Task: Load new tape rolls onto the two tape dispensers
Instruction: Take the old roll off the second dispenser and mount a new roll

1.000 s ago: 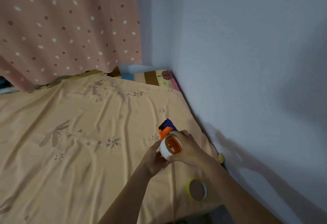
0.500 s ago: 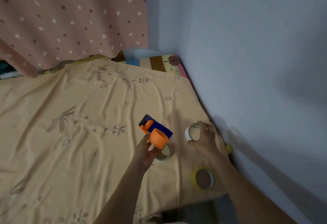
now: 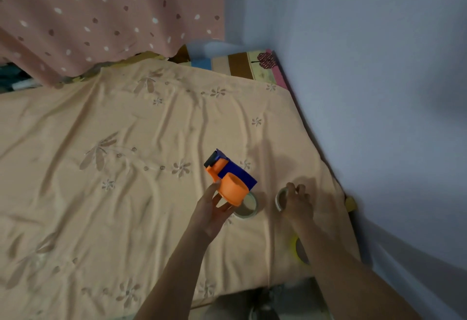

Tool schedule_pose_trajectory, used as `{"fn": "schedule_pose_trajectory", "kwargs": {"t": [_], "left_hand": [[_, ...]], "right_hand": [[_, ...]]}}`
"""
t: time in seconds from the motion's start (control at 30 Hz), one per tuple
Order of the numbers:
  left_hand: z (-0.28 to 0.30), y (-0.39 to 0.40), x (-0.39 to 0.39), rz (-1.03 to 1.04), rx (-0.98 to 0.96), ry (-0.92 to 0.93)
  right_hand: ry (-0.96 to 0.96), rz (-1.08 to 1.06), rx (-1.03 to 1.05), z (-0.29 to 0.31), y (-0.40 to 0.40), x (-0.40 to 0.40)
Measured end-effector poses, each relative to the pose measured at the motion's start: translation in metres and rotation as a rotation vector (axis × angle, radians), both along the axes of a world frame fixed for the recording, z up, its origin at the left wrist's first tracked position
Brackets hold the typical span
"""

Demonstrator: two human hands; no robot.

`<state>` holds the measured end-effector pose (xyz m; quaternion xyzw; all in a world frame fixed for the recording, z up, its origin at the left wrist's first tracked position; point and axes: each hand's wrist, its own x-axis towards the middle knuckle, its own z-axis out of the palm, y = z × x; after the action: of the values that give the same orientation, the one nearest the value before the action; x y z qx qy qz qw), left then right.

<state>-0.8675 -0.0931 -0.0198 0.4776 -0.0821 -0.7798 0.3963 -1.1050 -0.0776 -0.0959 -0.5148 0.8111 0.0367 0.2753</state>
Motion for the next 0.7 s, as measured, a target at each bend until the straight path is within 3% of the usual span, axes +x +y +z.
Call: {"fn": "schedule_pose_trajectory", "kwargs": {"t": [0.2,0.3,0.5,0.7], "left_hand": [[0.005,-0.002,0.006,-0.055,-0.024,-0.027],[0.011,-0.002,-0.003,-0.054,0.013,-0.036],[0.015,0.009,-0.027,-0.098,0.066,0.010],[0.010,0.016,-0.027,-0.163,0.024,0.025]], "right_hand": [[-0.079,-0.112,-0.059,0.008,0.007,0.000],[0.039,-0.120,-0.174,0.017,0.031,-0.001],[-0.026,-0.203,0.181,0.006,0.089,-0.007],[0.002,-0.259,0.259,0.005,0.106,-0.003]]}}
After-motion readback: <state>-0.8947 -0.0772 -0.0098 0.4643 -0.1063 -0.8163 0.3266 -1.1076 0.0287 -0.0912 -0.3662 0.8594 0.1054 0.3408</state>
